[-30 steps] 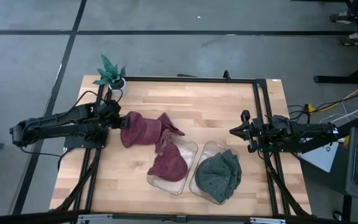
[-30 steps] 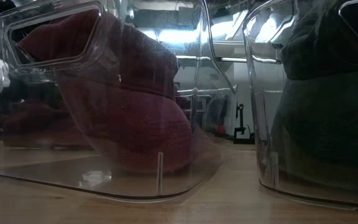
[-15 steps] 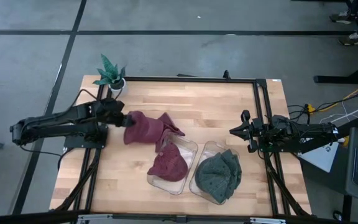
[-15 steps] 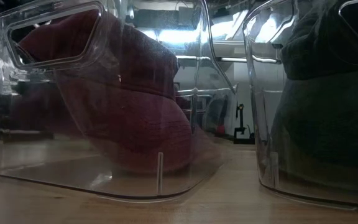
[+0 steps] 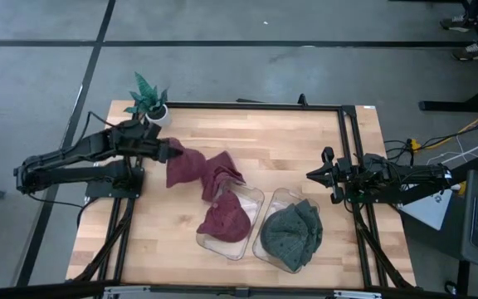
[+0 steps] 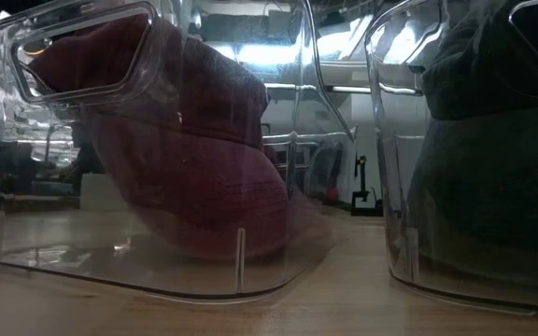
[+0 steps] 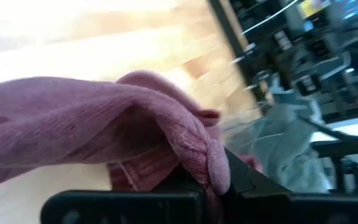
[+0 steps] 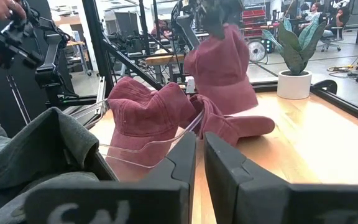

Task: Pick & Place hat
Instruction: Put the top red cap into the left transparent bin

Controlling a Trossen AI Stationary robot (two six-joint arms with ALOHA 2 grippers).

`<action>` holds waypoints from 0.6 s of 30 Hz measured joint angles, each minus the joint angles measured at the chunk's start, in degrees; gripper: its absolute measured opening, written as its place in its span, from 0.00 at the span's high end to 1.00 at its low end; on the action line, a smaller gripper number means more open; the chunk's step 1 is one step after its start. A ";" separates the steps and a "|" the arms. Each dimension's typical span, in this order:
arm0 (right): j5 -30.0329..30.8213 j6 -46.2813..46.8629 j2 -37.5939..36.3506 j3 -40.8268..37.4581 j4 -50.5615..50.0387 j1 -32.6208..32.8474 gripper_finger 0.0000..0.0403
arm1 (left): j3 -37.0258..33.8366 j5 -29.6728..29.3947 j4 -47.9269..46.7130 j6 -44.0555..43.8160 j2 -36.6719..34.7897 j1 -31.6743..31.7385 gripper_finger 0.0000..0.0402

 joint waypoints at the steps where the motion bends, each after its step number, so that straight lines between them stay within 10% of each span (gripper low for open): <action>1: 0.00 0.01 -0.02 0.00 -0.01 0.01 0.92 | 0.29 0.09 0.95 0.00 -0.02 0.00 0.99; 18: 0.00 0.01 -0.02 -0.01 -0.01 0.01 0.92 | 7.73 0.56 9.89 6.80 5.21 -7.59 0.99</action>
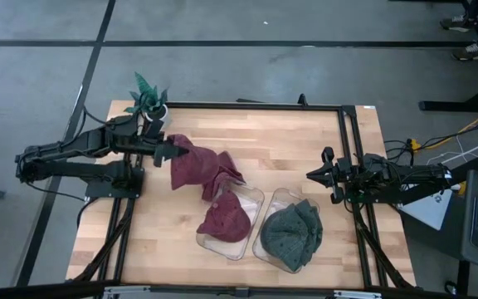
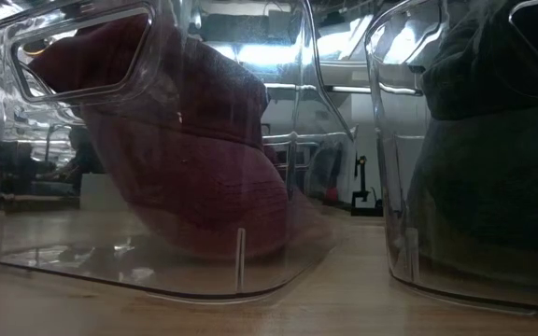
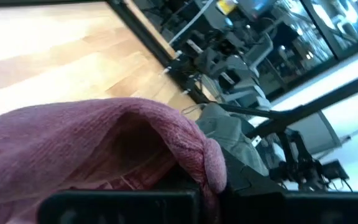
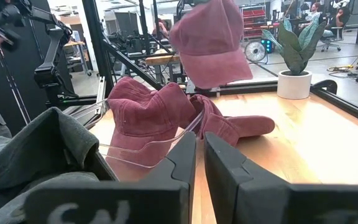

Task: Pick & Place hat
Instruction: Put the top red cap into the left transparent bin

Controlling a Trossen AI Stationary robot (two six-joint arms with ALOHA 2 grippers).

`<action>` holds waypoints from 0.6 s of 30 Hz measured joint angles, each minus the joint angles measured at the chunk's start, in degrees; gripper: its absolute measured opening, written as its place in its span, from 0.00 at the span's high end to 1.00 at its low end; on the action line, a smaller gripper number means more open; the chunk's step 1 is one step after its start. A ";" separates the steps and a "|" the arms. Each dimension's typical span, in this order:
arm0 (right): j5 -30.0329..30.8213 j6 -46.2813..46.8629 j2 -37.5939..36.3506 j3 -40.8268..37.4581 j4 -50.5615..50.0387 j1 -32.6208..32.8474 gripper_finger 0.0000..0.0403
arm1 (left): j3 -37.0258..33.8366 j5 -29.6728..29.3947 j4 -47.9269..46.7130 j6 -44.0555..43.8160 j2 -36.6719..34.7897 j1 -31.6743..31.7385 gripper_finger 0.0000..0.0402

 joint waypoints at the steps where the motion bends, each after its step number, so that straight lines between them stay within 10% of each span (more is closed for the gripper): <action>1: 0.00 -0.01 0.00 0.01 -0.01 0.00 0.92 | 0.77 -0.02 0.00 0.57 0.53 -0.53 0.99; 18: 0.00 -0.01 0.00 -0.01 0.01 -0.01 0.92 | 10.36 -4.94 2.28 9.30 9.87 -13.69 0.99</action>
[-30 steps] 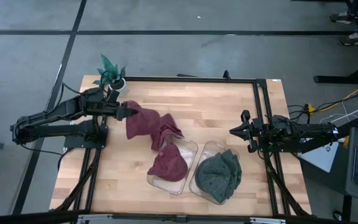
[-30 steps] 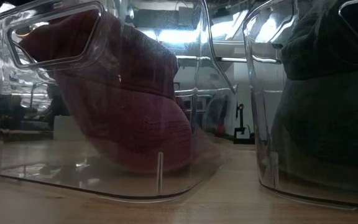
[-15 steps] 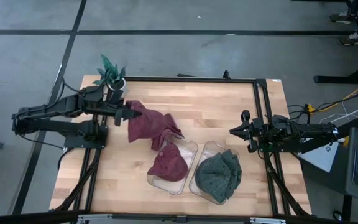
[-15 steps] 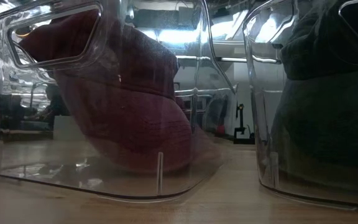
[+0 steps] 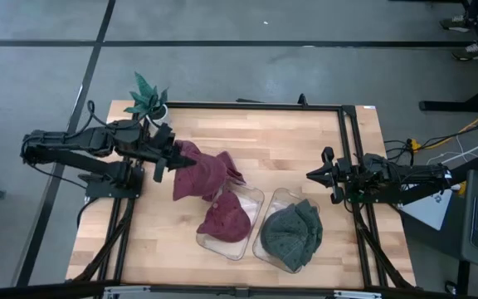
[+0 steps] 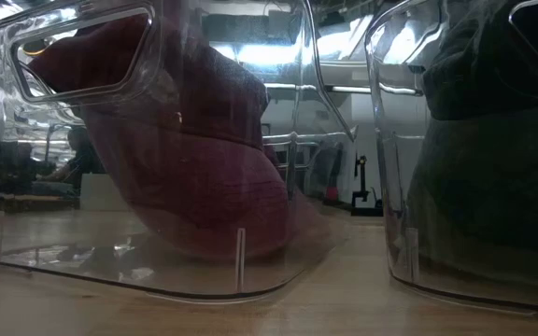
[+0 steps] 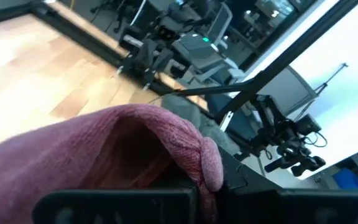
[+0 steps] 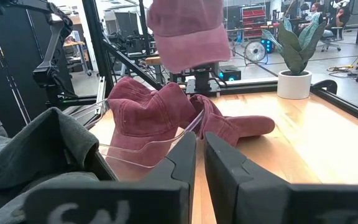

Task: Pick & Place hat
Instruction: Put the top red cap into the left transparent bin

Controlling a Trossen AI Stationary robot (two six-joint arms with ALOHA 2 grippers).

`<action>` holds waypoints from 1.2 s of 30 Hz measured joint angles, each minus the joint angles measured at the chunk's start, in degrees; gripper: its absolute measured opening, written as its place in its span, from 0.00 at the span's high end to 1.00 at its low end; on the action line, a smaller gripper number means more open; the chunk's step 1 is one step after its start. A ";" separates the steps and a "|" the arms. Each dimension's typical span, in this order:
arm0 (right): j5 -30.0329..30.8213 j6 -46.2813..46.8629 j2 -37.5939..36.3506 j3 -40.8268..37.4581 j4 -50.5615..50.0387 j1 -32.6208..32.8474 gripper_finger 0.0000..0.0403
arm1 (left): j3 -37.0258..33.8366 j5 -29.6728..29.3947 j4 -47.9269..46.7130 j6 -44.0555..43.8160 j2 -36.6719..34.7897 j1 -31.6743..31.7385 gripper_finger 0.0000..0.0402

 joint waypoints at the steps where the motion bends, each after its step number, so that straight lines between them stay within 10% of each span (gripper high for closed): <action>1: 0.00 0.01 0.01 0.01 0.00 0.01 0.92 | 0.40 -0.80 0.73 0.21 0.58 -0.85 0.99; 18: 0.00 0.00 0.02 -0.01 0.00 0.02 0.92 | 8.68 -3.96 9.67 7.06 14.73 -15.28 0.99; 36: 0.00 0.02 0.02 -0.01 0.01 0.00 0.92 | 16.71 1.42 8.57 18.07 29.05 -16.06 0.99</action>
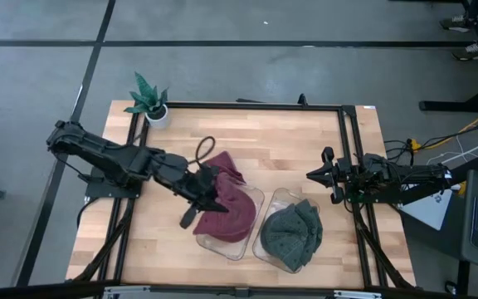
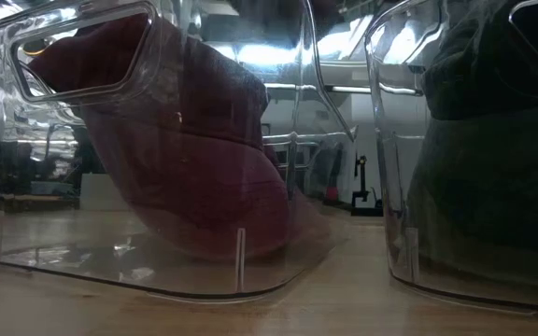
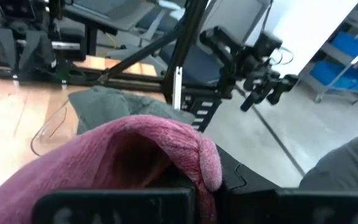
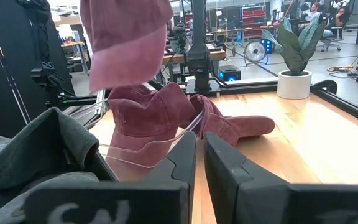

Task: Pick & Place hat
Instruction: Put the top red cap into the left transparent bin

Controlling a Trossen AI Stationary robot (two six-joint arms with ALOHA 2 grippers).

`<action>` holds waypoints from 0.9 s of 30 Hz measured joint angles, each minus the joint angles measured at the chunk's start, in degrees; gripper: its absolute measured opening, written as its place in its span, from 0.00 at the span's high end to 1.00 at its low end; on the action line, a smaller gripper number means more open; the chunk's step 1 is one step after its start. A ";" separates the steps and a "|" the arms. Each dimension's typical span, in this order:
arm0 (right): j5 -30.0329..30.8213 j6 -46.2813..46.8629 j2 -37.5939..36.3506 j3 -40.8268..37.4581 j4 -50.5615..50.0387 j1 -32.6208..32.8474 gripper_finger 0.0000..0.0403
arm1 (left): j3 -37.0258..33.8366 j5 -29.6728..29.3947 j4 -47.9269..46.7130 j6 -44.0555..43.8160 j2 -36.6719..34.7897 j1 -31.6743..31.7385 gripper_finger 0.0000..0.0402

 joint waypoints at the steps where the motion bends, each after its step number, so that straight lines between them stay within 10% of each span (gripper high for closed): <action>1: 0.00 0.01 0.00 0.00 -0.01 -0.01 0.92 | 0.17 0.32 0.04 0.33 0.79 0.12 0.99; 27: 0.00 -0.02 -0.02 0.00 0.00 0.00 0.92 | 5.47 3.25 -15.37 -0.87 8.10 0.50 0.99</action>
